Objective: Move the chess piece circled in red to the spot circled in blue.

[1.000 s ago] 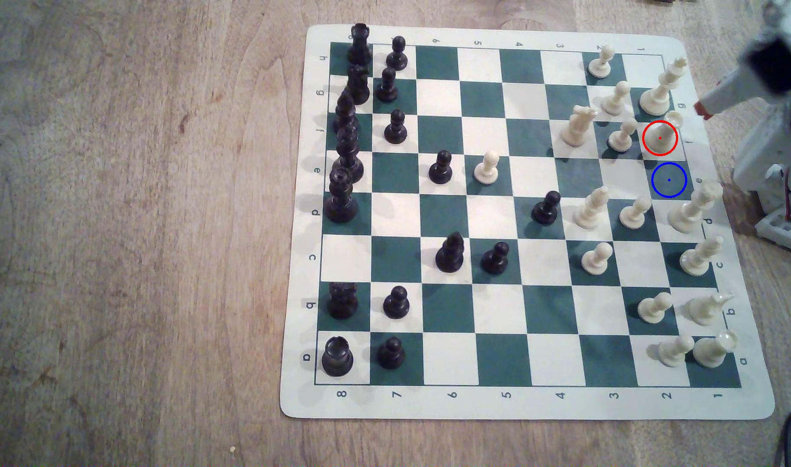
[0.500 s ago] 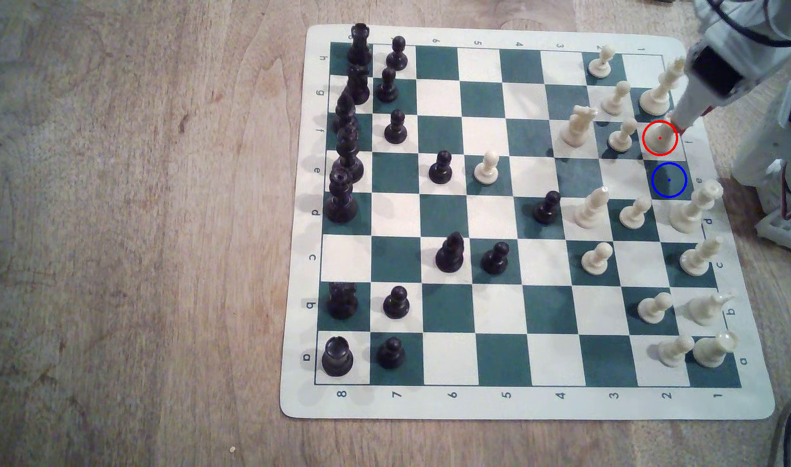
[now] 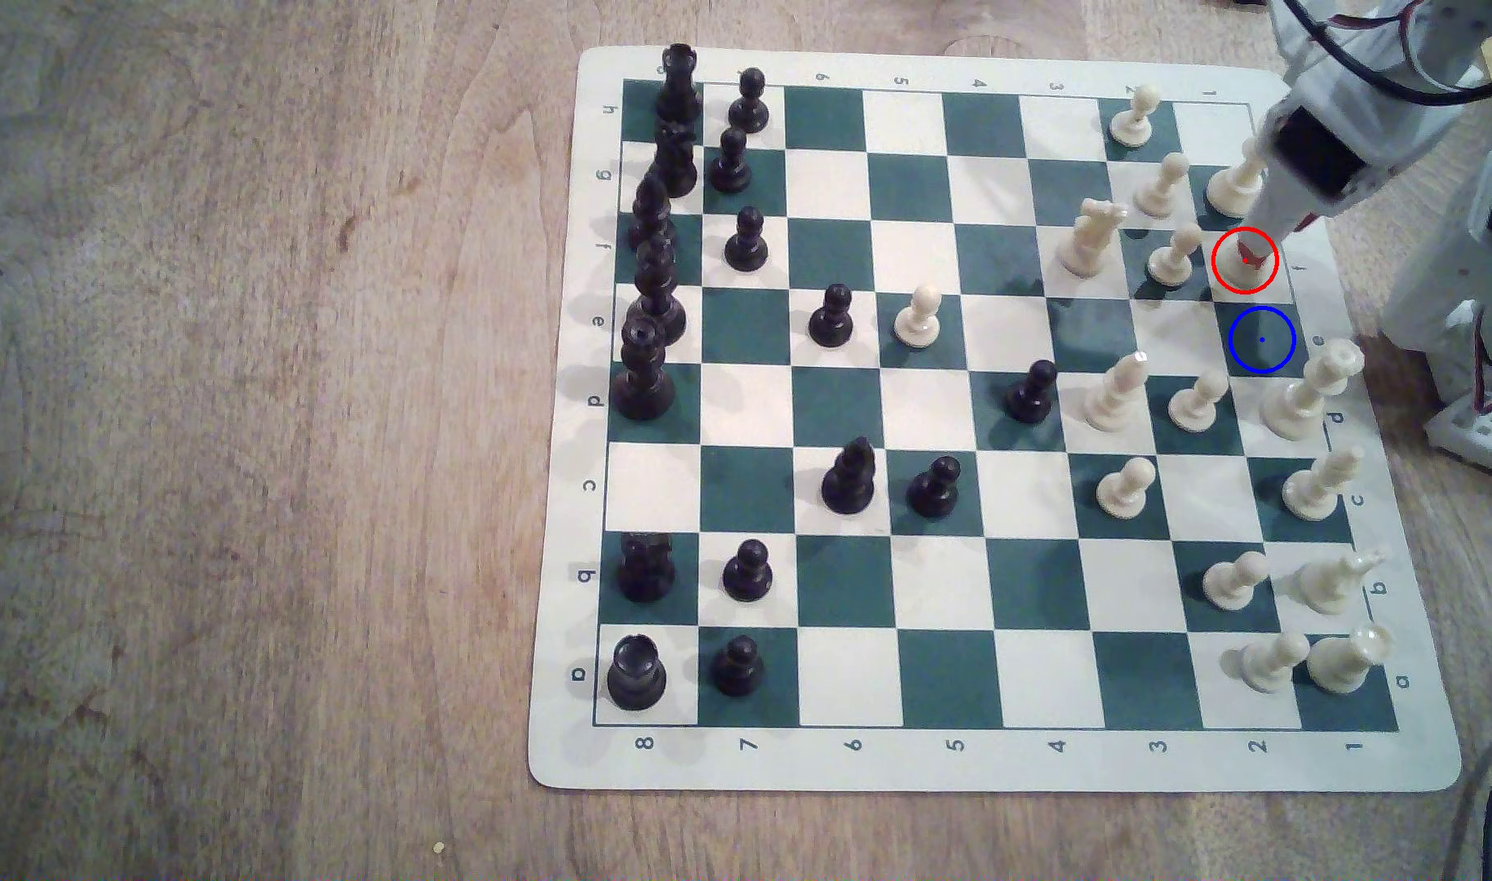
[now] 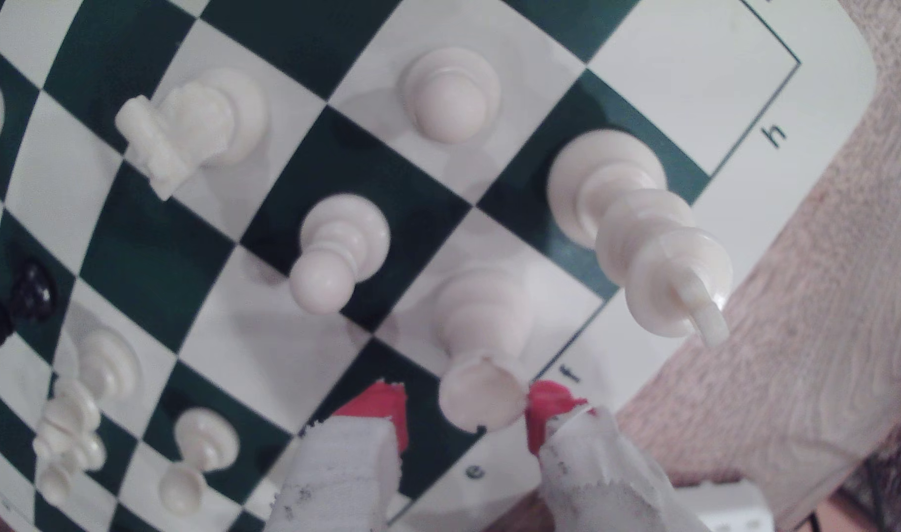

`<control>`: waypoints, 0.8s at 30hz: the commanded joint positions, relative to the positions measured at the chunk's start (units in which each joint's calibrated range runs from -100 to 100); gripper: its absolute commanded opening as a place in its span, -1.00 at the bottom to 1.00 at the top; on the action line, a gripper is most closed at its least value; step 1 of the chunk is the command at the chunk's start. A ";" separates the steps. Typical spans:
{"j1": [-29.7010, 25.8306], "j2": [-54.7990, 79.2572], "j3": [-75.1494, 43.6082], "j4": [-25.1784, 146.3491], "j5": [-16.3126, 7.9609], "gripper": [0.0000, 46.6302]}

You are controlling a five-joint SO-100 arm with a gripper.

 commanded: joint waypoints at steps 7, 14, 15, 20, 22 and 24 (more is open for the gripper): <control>1.31 4.33 -0.02 -4.63 0.44 -0.48; 1.62 4.93 0.44 -5.70 0.44 -0.53; 1.62 4.93 0.44 -5.78 0.44 -0.54; 1.62 4.59 0.44 -5.78 0.39 -0.77; 1.62 4.50 0.44 -5.70 0.39 -0.86; 1.62 4.33 0.53 -5.62 0.39 -0.98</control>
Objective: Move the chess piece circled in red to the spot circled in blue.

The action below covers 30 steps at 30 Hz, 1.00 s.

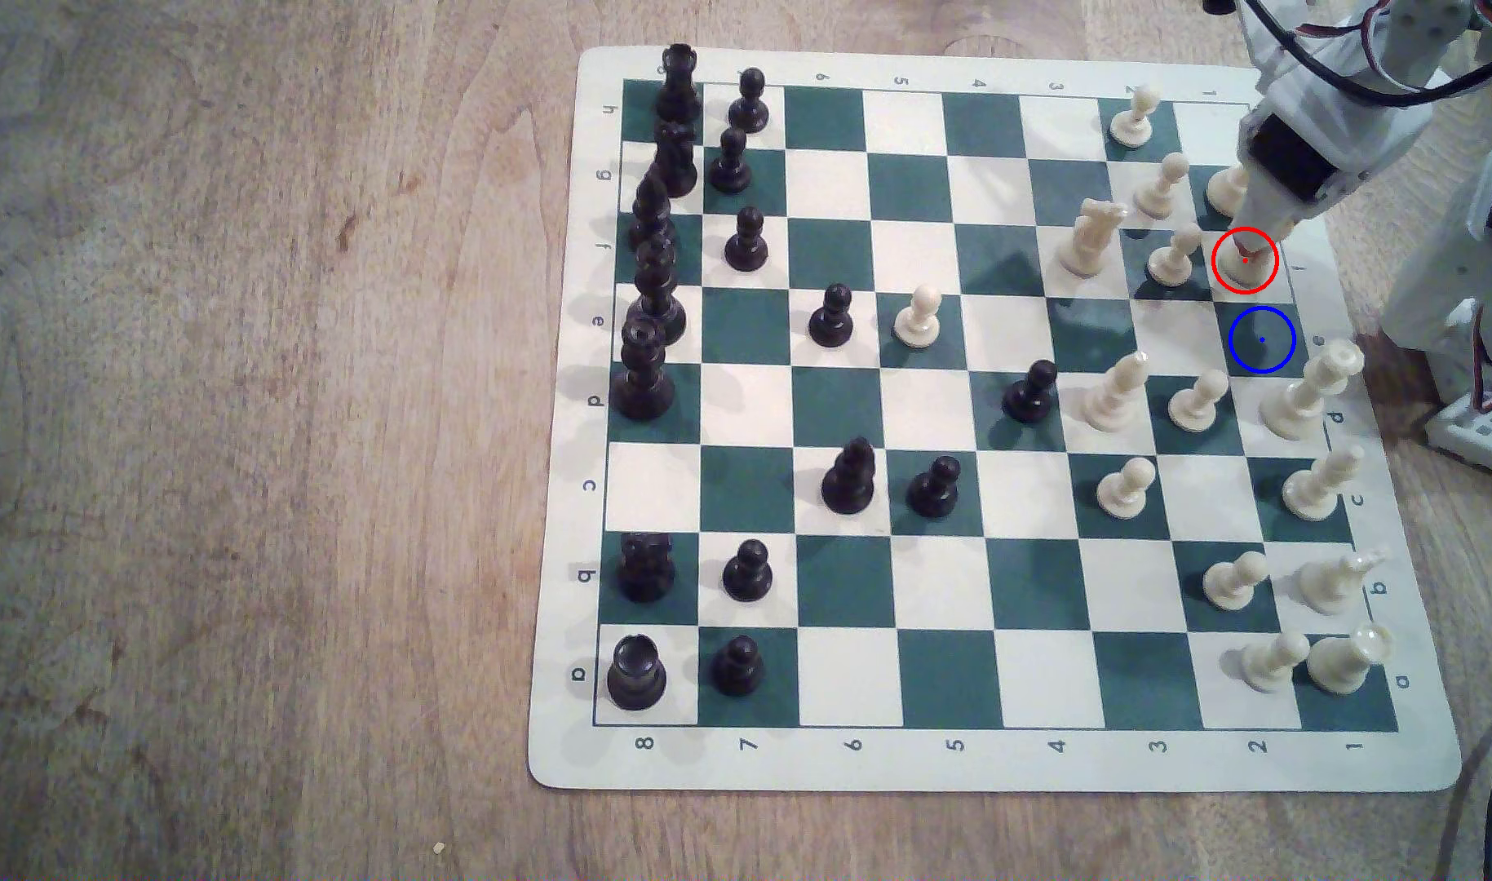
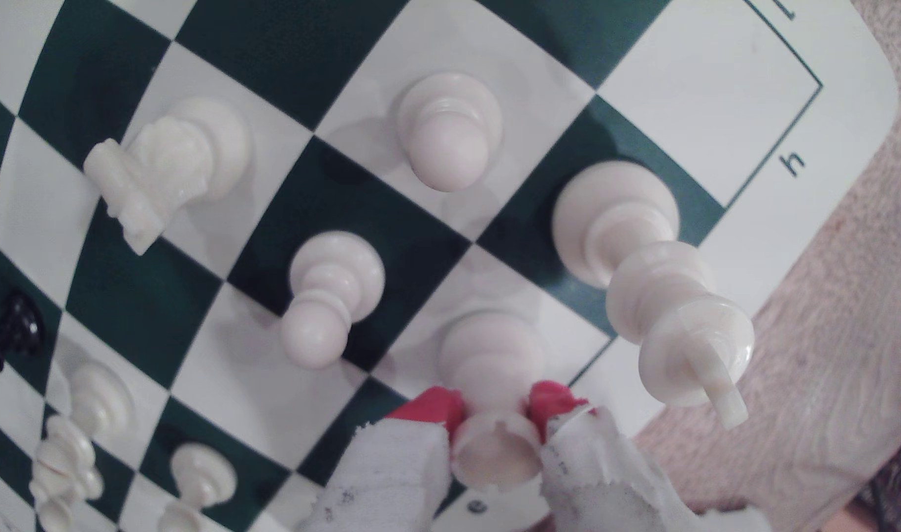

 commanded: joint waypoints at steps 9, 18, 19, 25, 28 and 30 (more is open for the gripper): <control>0.43 -4.60 -0.10 1.53 0.05 -0.99; -2.47 -12.83 -0.74 9.96 -0.20 -0.99; -3.09 -13.26 -0.74 10.62 -0.29 -0.99; -10.60 -15.29 -0.65 12.09 -2.98 -0.99; -11.85 -15.46 -0.65 12.34 -3.22 -0.99; -14.43 -16.06 -0.65 12.42 -3.86 -0.99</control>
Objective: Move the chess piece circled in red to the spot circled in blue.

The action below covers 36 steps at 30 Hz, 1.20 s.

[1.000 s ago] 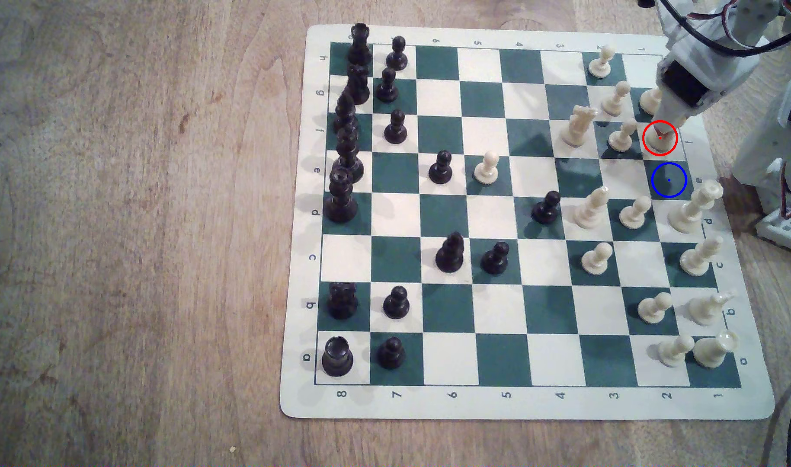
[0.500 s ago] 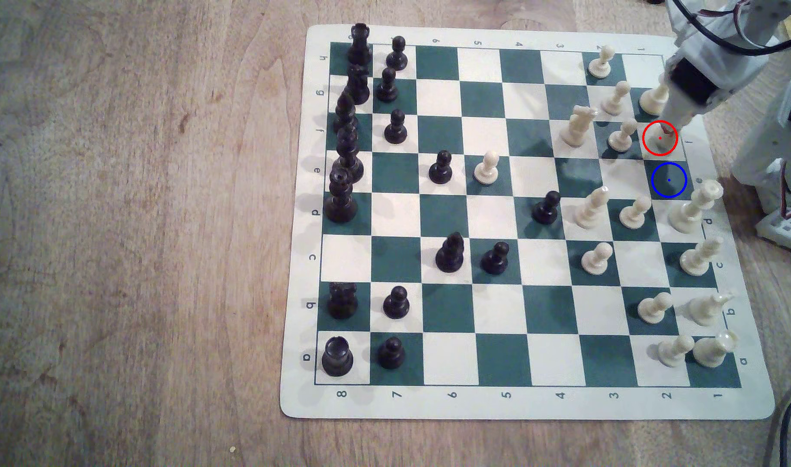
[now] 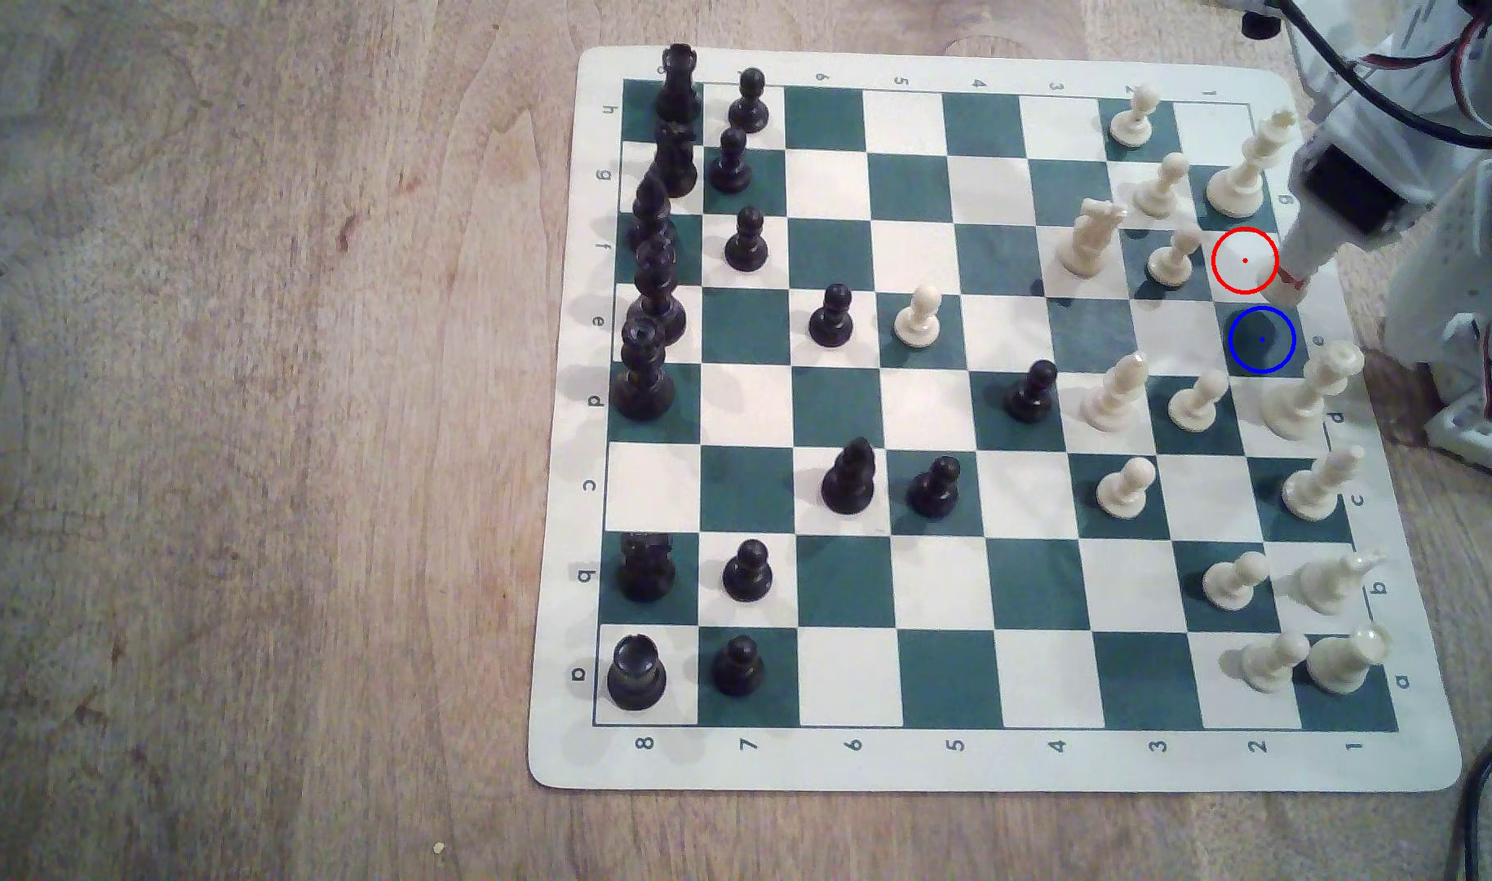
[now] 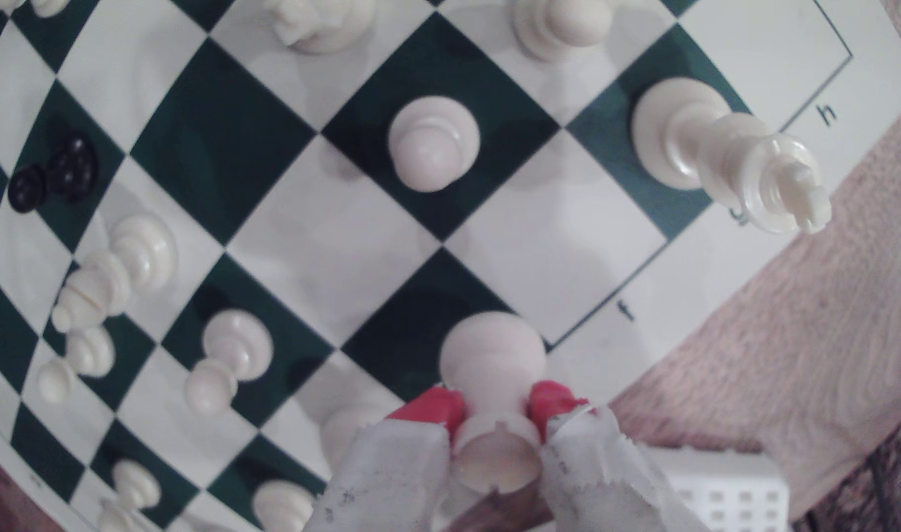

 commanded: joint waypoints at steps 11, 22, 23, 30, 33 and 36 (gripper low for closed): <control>-10.75 1.57 0.17 -1.67 -1.47 -0.99; -9.49 6.33 1.71 -4.37 -1.03 -0.99; -9.34 7.01 1.71 -4.78 -0.98 -0.99; -7.46 8.28 1.71 -5.68 -0.34 -0.99; -7.15 8.53 1.71 -5.76 -0.20 -0.99; -7.07 8.70 1.71 -6.01 -0.20 -0.99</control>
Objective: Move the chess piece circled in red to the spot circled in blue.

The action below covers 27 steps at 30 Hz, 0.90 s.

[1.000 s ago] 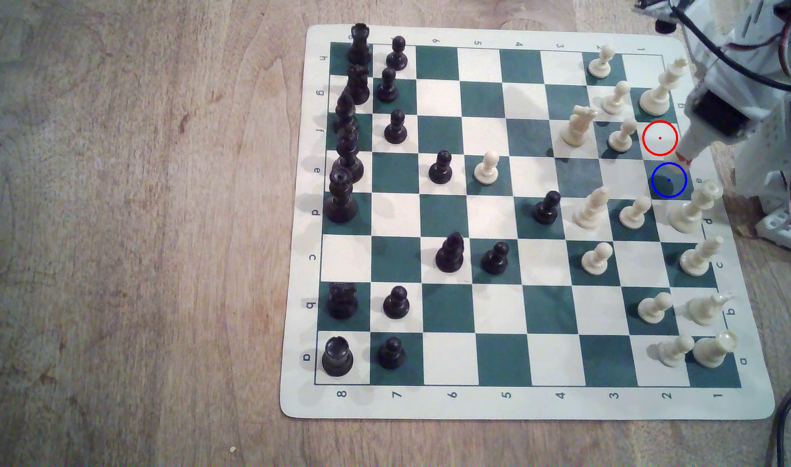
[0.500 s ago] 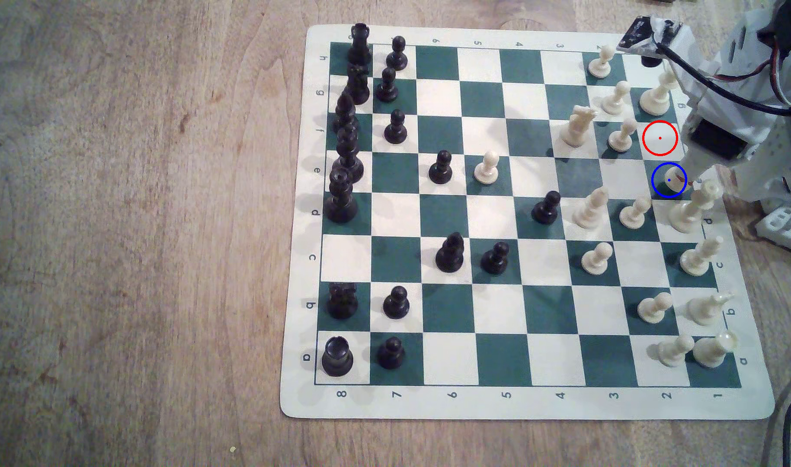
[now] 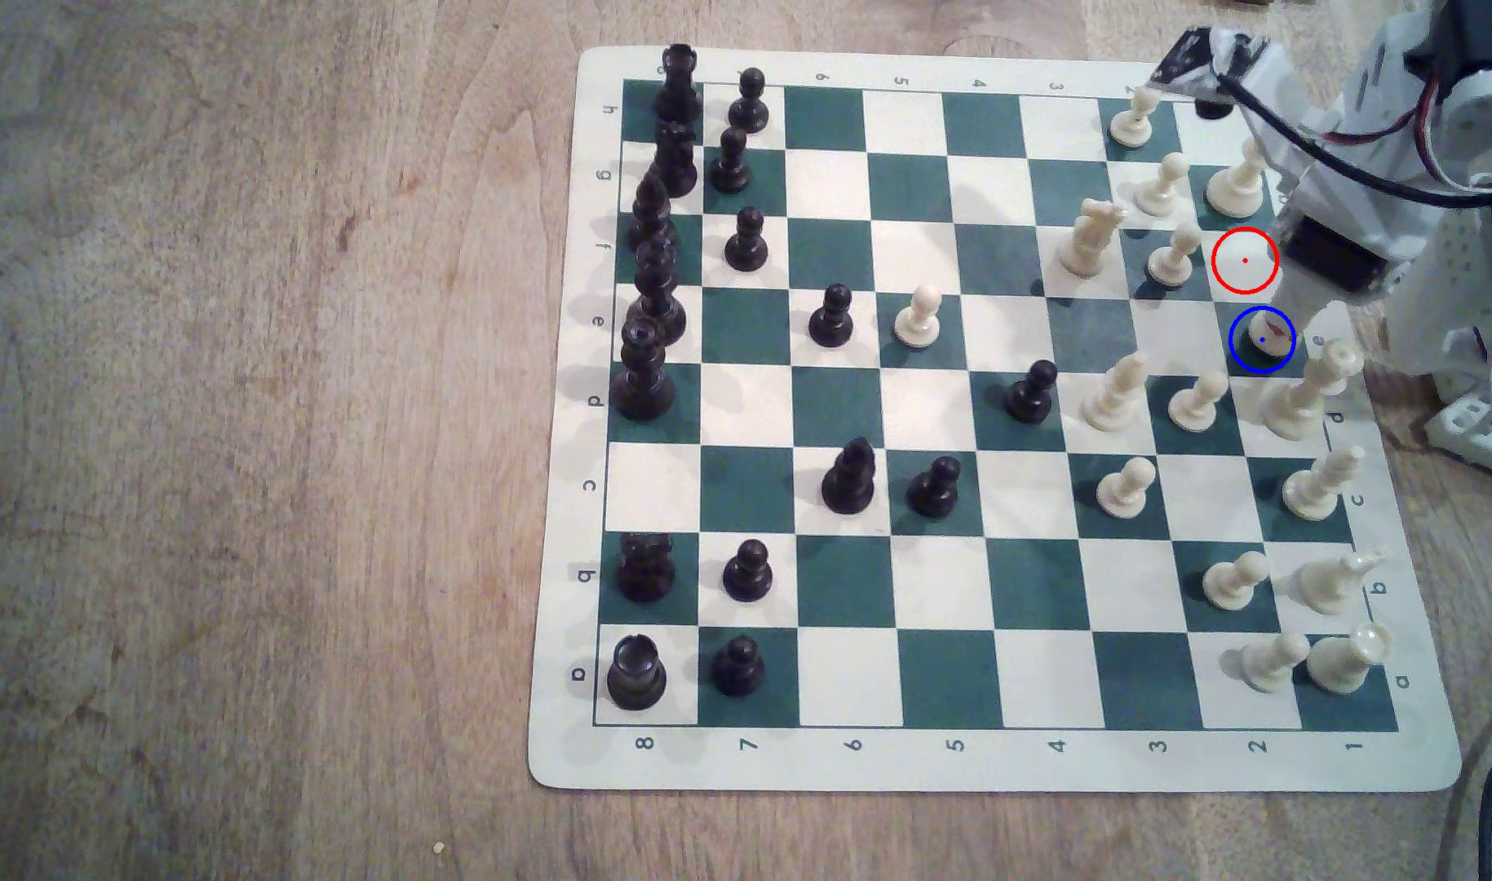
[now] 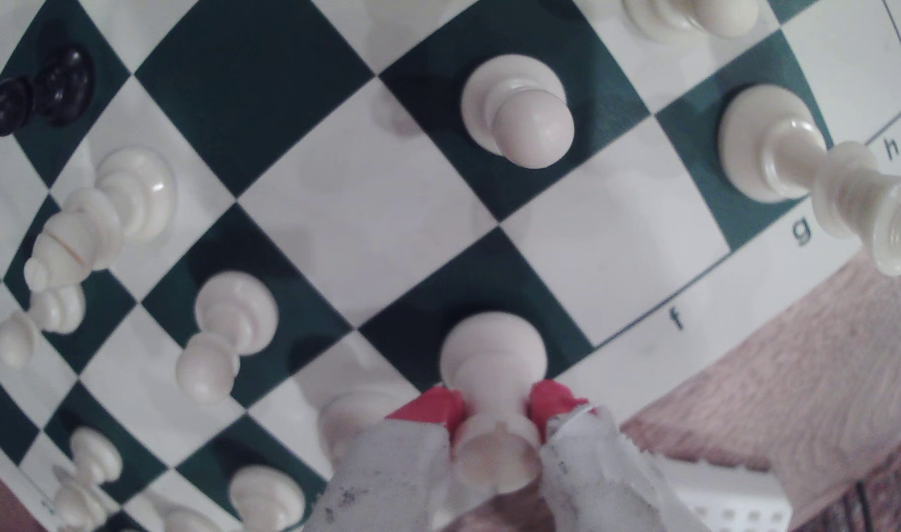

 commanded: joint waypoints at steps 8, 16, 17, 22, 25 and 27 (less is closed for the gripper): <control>0.79 1.51 0.18 -2.23 0.15 -0.98; 1.26 2.02 0.18 -2.14 0.49 -0.38; 1.26 1.77 0.18 -2.14 0.49 -0.34; 2.04 -1.12 0.18 -0.51 1.27 -0.23; 2.82 -4.17 -0.01 1.95 2.30 -0.26; 2.98 -4.34 -0.19 2.36 2.30 -0.29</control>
